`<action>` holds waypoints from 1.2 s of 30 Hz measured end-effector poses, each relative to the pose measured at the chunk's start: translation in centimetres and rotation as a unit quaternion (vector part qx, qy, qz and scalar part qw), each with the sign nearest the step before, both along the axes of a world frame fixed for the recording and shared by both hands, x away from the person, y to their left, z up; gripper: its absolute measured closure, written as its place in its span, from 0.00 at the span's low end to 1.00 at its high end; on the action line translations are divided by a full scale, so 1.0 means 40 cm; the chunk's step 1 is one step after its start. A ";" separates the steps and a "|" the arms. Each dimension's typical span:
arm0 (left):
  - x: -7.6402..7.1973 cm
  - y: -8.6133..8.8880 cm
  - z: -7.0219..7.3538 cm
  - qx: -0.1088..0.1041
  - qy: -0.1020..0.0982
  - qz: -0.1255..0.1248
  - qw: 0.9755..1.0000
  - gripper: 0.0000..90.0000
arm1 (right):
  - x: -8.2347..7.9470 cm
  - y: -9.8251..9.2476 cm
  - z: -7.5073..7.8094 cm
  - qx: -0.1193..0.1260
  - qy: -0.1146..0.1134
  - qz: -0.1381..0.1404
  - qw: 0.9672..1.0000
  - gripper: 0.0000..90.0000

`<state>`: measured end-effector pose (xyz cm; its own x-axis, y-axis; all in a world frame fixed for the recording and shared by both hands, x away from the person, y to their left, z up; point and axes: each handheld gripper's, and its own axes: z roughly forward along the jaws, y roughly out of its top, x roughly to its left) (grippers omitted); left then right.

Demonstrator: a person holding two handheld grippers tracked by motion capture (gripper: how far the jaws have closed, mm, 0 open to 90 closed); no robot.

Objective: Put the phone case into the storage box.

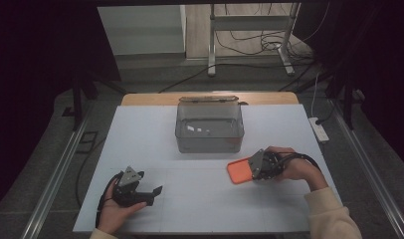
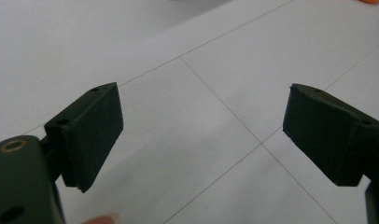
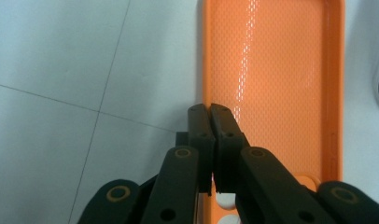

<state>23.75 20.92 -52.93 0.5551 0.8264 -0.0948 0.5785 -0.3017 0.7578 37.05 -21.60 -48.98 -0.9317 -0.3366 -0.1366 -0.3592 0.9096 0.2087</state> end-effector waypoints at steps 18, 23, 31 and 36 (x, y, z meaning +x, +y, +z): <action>0.000 0.001 0.001 -0.002 -0.001 0.003 1.000 0.14 | -0.004 -0.009 0.021 0.013 -0.016 -0.001 1.000 0.98; 0.000 0.001 0.001 -0.002 -0.001 0.003 1.000 0.14 | -0.010 -0.014 0.041 0.020 -0.033 -0.008 0.999 0.98; -0.002 0.003 0.001 -0.003 0.000 0.006 1.000 0.14 | -0.021 -0.011 0.063 0.041 -0.058 -0.020 0.997 0.98; -0.003 0.006 0.001 -0.004 0.000 0.010 1.000 0.14 | -0.040 -0.010 0.079 0.053 -0.075 -0.029 0.995 0.98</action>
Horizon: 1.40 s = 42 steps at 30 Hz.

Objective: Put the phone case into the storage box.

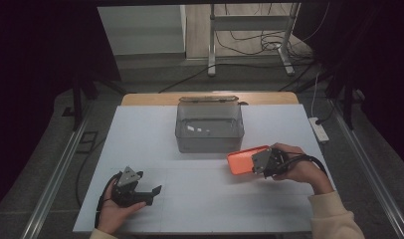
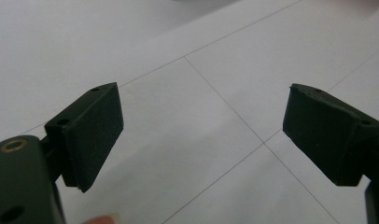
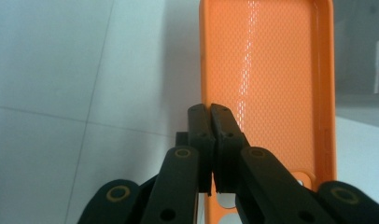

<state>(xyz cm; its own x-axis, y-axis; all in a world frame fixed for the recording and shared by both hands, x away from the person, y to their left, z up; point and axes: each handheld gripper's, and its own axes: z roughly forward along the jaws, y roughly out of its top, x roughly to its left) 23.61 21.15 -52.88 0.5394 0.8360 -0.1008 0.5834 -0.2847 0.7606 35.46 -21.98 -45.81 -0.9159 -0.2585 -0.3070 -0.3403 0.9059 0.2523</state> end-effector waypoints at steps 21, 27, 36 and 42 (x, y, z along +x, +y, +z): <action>-0.002 0.002 -0.001 -0.004 0.001 0.002 1.000 0.14 | -0.050 0.048 0.029 0.066 -0.068 -0.027 0.995 0.98; -0.002 0.002 -0.001 -0.005 0.002 0.002 1.000 0.14 | -0.069 0.041 0.033 0.083 -0.077 -0.048 0.992 0.98; -0.001 0.000 0.000 -0.004 0.001 0.002 1.000 0.14 | -0.079 0.021 0.018 0.110 -0.096 -0.108 0.983 0.98; -0.003 0.002 0.000 -0.004 0.001 0.003 1.000 0.14 | -0.082 0.026 0.012 0.123 -0.088 -0.133 0.980 0.98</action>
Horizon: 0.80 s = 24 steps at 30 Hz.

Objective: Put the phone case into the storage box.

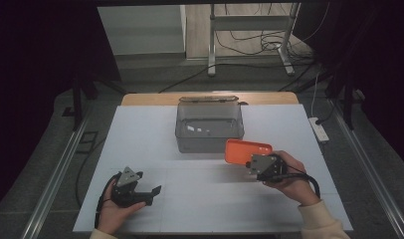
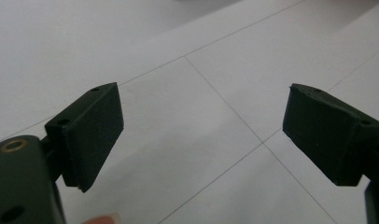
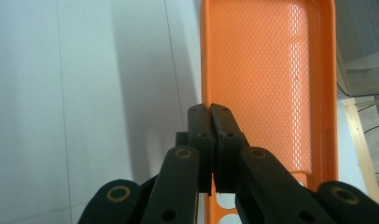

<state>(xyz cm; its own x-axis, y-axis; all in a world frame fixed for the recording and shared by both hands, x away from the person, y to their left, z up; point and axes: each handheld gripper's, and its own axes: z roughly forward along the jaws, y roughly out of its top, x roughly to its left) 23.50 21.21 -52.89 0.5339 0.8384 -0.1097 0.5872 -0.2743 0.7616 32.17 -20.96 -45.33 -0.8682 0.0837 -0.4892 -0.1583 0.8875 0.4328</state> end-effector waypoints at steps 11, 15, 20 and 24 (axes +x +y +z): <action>0.000 -0.001 0.002 -0.002 -0.002 0.001 1.000 0.14 | -0.014 0.012 -0.001 0.040 0.003 -0.047 0.998 0.98; -0.001 -0.001 0.004 -0.004 -0.002 0.001 1.000 0.14 | -0.019 0.015 -0.002 0.051 0.003 -0.051 0.997 0.98; -0.001 -0.002 0.005 -0.007 -0.002 0.000 1.000 0.14 | -0.023 0.019 -0.005 0.059 0.001 -0.058 0.997 0.98; 0.001 -0.002 0.011 -0.021 0.000 0.001 1.000 0.14 | -0.029 0.021 -0.010 0.062 -0.003 -0.064 0.996 0.99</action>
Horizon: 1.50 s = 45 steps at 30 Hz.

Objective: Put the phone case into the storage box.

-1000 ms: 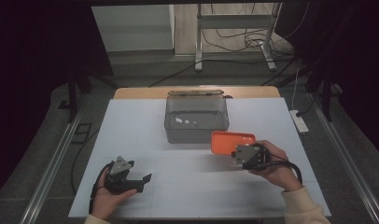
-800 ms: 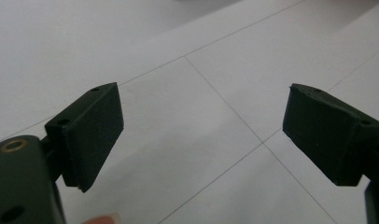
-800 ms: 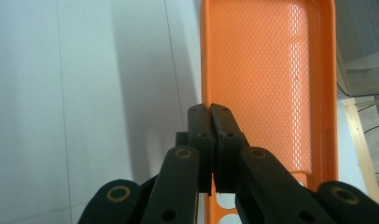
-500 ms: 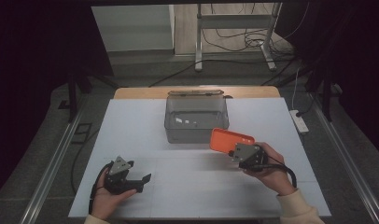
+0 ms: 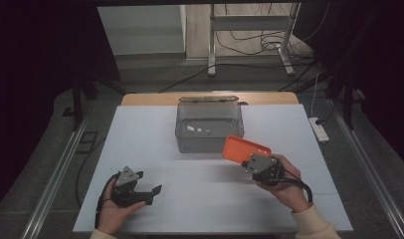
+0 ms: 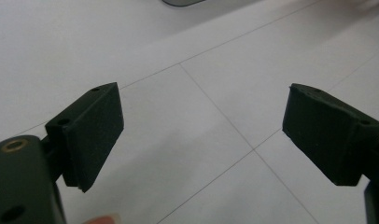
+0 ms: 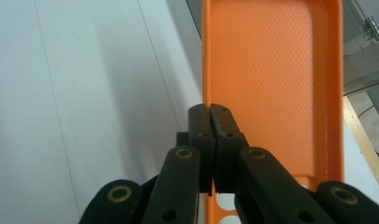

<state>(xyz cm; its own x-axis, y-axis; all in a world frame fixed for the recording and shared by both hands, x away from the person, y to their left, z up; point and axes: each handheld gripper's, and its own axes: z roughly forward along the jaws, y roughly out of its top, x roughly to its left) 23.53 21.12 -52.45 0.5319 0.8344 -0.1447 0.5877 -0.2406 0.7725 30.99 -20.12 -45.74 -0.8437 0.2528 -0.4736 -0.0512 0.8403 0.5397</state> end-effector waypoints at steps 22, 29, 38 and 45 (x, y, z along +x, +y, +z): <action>0.069 -0.107 0.114 -0.055 0.018 -0.038 0.998 0.17 | -0.017 0.020 -0.013 0.000 -0.001 0.012 1.000 0.98; 0.103 -0.163 0.147 -0.061 0.022 -0.056 0.996 0.16 | -0.019 0.022 -0.013 0.003 -0.001 0.017 1.000 0.98; 0.135 -0.216 0.165 -0.054 0.024 -0.074 0.995 0.17 | -0.021 0.025 -0.014 -0.004 -0.002 0.022 1.000 0.98; 0.154 -0.258 0.183 -0.054 0.022 -0.088 0.994 0.17 | -0.023 0.032 -0.016 -0.004 -0.003 0.026 1.000 0.98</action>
